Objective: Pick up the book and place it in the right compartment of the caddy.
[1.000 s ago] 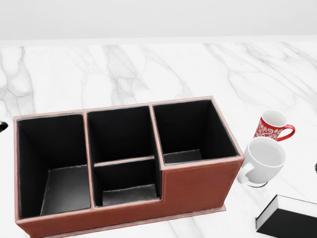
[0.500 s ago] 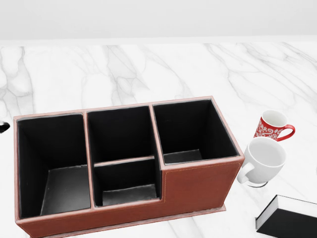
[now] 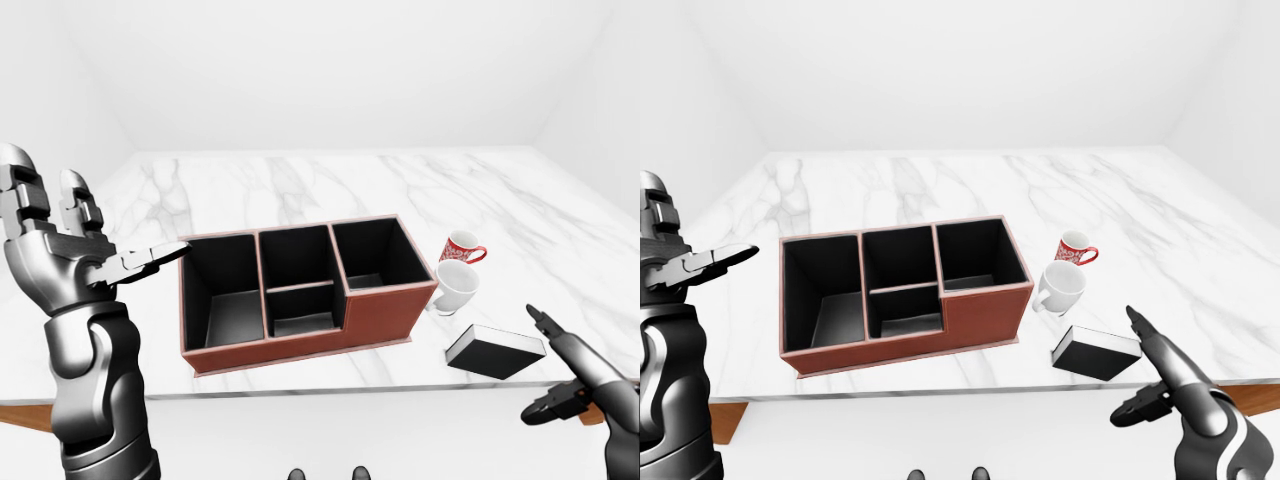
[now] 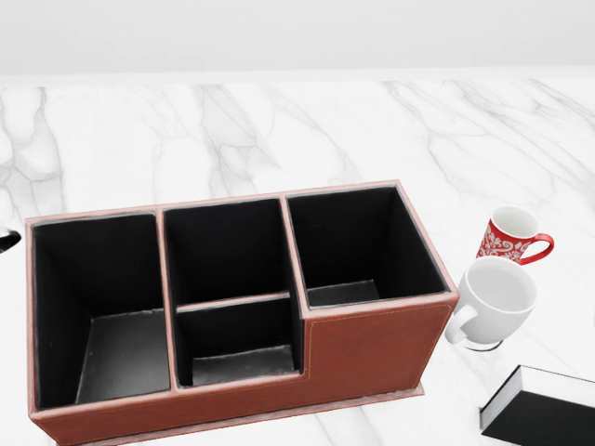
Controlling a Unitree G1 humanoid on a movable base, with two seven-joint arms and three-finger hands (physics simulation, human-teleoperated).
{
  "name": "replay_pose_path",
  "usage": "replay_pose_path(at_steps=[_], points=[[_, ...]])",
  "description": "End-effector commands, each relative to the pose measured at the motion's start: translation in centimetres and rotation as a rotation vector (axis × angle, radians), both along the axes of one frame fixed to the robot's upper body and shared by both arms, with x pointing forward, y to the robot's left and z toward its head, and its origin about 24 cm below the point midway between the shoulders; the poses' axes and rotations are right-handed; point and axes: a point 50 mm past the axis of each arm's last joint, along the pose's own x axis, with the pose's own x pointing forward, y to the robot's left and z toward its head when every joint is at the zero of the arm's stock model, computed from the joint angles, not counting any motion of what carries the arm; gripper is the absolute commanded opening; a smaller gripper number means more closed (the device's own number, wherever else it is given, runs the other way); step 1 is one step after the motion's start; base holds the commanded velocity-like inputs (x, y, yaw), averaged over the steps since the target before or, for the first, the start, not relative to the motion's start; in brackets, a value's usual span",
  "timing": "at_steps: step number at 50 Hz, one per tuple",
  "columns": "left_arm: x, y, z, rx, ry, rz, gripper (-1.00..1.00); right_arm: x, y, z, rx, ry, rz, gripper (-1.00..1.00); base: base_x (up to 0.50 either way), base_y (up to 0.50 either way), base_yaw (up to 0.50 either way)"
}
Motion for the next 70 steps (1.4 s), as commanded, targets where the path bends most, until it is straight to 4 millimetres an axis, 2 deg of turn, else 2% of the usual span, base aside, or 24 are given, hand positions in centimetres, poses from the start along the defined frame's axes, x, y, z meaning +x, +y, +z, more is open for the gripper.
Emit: replay_pose_path(at_steps=[1,28,35,44,70], points=[[0.0,0.0,-0.1,0.000,0.004,-0.001,1.00,0.6,-0.3,0.1,-0.026,0.019,0.011,1.00,0.00,0.00,0.00],[-0.1,-0.2,0.1,0.004,-0.005,-0.003,1.00,2.7,-0.1,0.9,-0.068,0.022,0.064,1.00,0.00,0.00,0.00],[0.1,-0.1,0.0,0.002,0.002,-0.002,1.00,4.0,0.4,0.0,-0.033,0.053,0.099,1.00,0.00,0.00,0.00],[0.0,0.0,-0.1,0.001,0.003,-0.001,1.00,4.7,1.0,-0.1,-0.030,0.057,0.132,1.00,0.00,0.00,0.00],[0.0,-0.1,-0.1,0.002,0.003,-0.002,1.00,4.3,1.1,-2.0,0.036,0.116,0.130,1.00,0.00,0.00,0.00]])
